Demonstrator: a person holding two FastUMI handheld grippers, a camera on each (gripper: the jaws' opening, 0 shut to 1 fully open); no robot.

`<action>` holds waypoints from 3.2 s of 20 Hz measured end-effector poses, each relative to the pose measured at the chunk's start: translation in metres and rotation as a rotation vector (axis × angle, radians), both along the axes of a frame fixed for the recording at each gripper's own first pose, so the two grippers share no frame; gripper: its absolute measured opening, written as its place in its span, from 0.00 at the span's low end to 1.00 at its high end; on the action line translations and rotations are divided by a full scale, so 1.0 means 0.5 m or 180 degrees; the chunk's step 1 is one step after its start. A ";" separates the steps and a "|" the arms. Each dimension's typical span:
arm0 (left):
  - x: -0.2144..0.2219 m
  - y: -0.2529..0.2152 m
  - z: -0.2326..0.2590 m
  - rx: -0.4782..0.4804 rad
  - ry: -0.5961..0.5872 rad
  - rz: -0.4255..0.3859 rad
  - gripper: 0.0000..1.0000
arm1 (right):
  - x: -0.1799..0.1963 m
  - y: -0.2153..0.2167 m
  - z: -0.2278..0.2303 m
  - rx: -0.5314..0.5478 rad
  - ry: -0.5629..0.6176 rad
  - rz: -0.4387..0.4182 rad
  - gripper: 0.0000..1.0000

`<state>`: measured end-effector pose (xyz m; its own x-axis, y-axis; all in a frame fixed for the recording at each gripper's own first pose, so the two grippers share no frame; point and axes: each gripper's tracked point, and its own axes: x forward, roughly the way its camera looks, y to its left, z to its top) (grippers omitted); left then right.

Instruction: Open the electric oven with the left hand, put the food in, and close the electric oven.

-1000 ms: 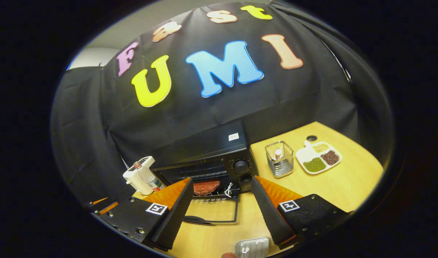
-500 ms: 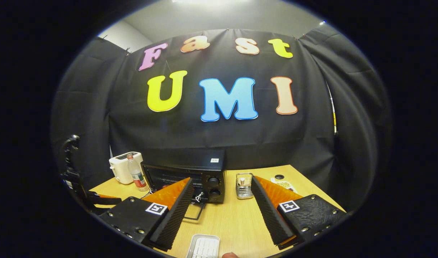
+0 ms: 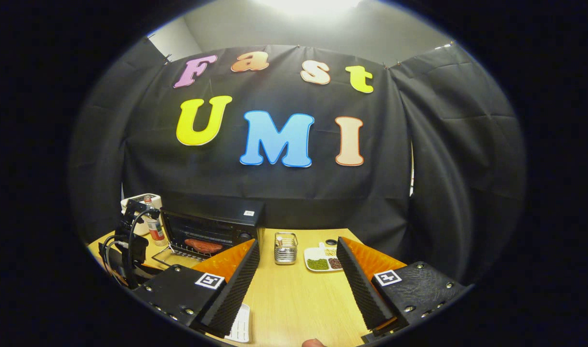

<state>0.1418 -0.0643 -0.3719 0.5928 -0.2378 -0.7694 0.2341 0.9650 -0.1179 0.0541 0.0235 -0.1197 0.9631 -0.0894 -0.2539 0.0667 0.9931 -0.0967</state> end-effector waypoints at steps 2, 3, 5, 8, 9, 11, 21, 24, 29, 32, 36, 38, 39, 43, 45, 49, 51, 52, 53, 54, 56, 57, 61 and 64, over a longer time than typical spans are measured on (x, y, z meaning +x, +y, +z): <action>0.008 -0.002 -0.026 0.0079 0.0081 -0.0023 0.99 | -0.020 -0.026 -0.006 -0.0065 0.0051 -0.0100 0.97; 0.011 -0.002 -0.038 0.0105 0.0112 -0.0020 0.99 | -0.030 -0.037 -0.008 -0.0080 0.0082 -0.0148 0.96; 0.015 0.004 -0.061 0.0169 0.0180 -0.0010 0.99 | -0.045 -0.055 -0.021 -0.0058 0.0184 -0.0242 0.96; 0.027 0.005 -0.077 0.0245 0.0138 -0.0012 1.00 | -0.055 -0.064 -0.027 0.0014 0.0238 -0.0321 0.96; 0.028 0.003 -0.079 0.0278 0.0150 -0.0022 0.98 | -0.057 -0.065 -0.032 0.0010 0.0256 -0.0329 0.96; 0.043 -0.003 -0.082 0.0278 0.0091 -0.0009 1.00 | -0.058 -0.063 -0.037 -0.0001 0.0298 -0.0318 0.96; 0.052 -0.003 -0.065 0.0256 -0.0096 0.0119 1.00 | -0.033 -0.031 -0.006 -0.0008 0.0208 -0.0091 0.97; 0.053 -0.001 -0.032 0.0235 -0.0246 0.0100 1.00 | -0.033 -0.025 -0.005 -0.0010 0.0200 -0.0043 0.96; 0.055 -0.001 0.013 0.0170 -0.0322 0.0111 0.97 | -0.036 -0.013 -0.002 0.0009 0.0191 0.0027 0.97; 0.063 -0.001 0.043 0.0109 -0.0406 0.0144 0.95 | -0.036 -0.005 -0.002 0.0021 0.0175 0.0078 0.97; 0.075 0.000 0.071 0.0050 -0.0498 0.0188 0.97 | -0.035 -0.005 -0.003 0.0004 0.0176 0.0110 0.97; 0.079 0.000 0.079 0.0056 -0.0504 0.0194 0.97 | -0.033 -0.008 -0.003 -0.0003 0.0171 0.0102 0.97; 0.080 -0.001 0.084 0.0056 -0.0516 0.0194 0.98 | -0.032 -0.008 -0.006 -0.0006 0.0178 0.0102 0.97; 0.091 0.002 0.125 0.0094 -0.0698 0.0146 0.98 | -0.028 -0.011 -0.012 0.0011 0.0203 0.0071 0.97; 0.106 0.000 0.147 0.0118 -0.0814 0.0103 0.98 | -0.023 -0.010 -0.013 0.0027 0.0212 0.0054 0.96; 0.150 -0.007 0.190 -0.0022 -0.1042 0.0109 0.97 | -0.016 0.000 -0.013 0.0023 0.0207 0.0055 0.97; 0.185 -0.016 0.226 -0.0238 -0.1232 0.0161 1.00 | -0.018 0.012 -0.008 0.0048 0.0189 0.0082 0.97; 0.192 -0.016 0.247 -0.0302 -0.1321 0.0174 0.97 | -0.020 0.018 -0.001 0.0054 0.0156 0.0103 0.96; 0.194 -0.015 0.275 -0.0334 -0.1435 0.0169 0.97 | -0.019 0.021 0.008 0.0045 0.0090 0.0122 0.97; 0.195 -0.014 0.304 -0.0332 -0.1566 0.0161 0.98 | -0.021 0.028 0.019 0.0047 0.0025 0.0174 0.97; 0.177 -0.011 0.364 -0.0286 -0.1784 0.0152 1.00 | -0.026 0.043 0.023 0.0090 -0.0015 0.0315 0.97; 0.158 -0.016 0.402 -0.0305 -0.1912 0.0153 1.00 | -0.029 0.050 0.028 0.0119 -0.0033 0.0405 0.97; 0.047 0.000 0.544 -0.0225 -0.2342 0.0276 1.00 | -0.039 0.034 0.067 0.0135 -0.0188 0.0624 0.97; -0.048 0.013 0.620 -0.0129 -0.2524 0.0433 1.00 | -0.057 0.016 0.093 0.0117 -0.0284 0.0758 0.97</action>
